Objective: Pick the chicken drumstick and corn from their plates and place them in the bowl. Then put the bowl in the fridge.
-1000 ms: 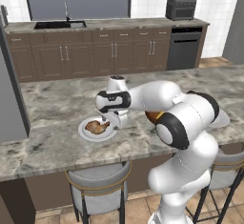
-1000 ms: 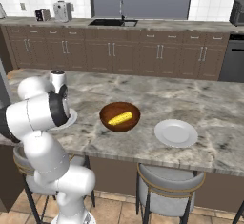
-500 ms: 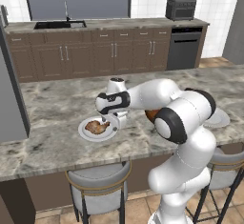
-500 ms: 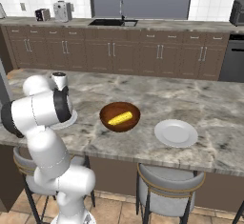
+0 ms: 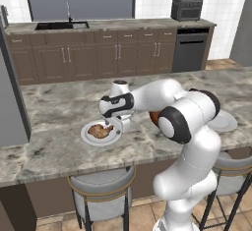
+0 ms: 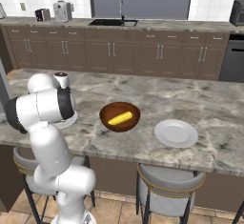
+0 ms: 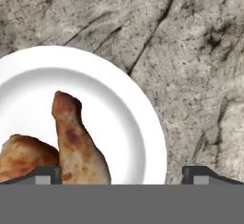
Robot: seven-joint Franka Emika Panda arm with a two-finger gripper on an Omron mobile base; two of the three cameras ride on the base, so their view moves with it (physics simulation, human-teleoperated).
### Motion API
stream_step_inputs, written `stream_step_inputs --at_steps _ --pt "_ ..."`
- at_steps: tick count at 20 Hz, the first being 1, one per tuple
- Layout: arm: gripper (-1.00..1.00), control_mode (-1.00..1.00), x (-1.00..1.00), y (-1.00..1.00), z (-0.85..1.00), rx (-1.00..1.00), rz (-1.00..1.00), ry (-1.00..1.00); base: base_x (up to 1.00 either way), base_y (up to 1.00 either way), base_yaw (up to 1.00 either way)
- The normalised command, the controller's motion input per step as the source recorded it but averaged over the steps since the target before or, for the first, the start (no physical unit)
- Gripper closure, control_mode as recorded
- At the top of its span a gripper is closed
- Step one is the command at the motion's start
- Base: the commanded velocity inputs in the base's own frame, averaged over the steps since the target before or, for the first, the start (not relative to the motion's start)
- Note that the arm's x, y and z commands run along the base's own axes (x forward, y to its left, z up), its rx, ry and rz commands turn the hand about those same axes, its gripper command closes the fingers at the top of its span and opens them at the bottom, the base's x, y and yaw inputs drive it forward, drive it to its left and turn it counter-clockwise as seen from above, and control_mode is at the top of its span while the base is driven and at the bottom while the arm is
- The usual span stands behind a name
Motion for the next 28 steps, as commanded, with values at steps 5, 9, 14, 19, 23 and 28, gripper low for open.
stream_step_inputs --at_steps 5,9,14,19,23,28 --pt "-1.0 -1.0 0.16 0.0 -0.04 0.0 0.0 0.0 0.0 0.0 0.0" --pt "-1.0 -1.0 0.17 0.0 -0.06 0.0 0.0 0.0 0.0 0.0 0.0" --pt "-1.0 -1.0 0.11 0.02 -0.13 0.0 0.0 0.0 0.0 0.0 0.0" --pt "-1.0 -1.0 0.09 0.04 -0.14 0.0 0.0 0.0 0.0 0.0 0.0" --pt "-1.0 -1.0 0.04 0.05 -0.11 0.0 0.0 0.0 0.0 0.0 0.0" --pt "-1.0 -1.0 0.09 0.05 -0.07 0.0 0.0 0.0 0.0 0.0 0.0"
